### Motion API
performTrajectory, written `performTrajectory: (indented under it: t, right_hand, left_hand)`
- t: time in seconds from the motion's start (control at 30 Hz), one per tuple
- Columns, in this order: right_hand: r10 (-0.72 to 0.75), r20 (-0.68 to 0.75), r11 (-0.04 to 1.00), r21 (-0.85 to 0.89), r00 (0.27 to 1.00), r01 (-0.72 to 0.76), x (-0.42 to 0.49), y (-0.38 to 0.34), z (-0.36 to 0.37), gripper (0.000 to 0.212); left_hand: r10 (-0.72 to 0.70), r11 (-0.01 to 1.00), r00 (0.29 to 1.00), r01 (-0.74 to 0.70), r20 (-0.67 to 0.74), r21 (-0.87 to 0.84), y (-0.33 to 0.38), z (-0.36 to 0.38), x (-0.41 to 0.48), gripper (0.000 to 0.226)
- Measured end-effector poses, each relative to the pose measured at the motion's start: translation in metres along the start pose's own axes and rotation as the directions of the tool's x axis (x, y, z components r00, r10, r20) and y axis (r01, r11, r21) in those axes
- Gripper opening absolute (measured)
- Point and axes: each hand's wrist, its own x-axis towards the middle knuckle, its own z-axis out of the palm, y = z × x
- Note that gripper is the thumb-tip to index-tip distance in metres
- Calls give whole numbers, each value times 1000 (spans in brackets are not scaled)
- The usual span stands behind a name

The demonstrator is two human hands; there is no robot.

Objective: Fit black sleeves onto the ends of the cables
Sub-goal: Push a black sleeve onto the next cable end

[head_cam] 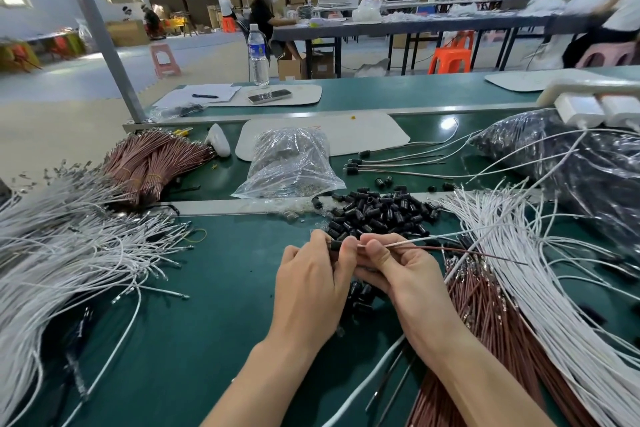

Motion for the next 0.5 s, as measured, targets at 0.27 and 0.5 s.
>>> performTrajectory:
  t: [0.27,0.5]
  right_hand:
    - [38,46,999,7,998,-38,0,0,-4,31]
    - [52,85,998,18,995,-54,1,0,-8,28]
  left_hand:
    - [28,999,1000,-28,15,36,-2,2,1,52]
    - [52,998,999,-52,10,45,0,1,0,44]
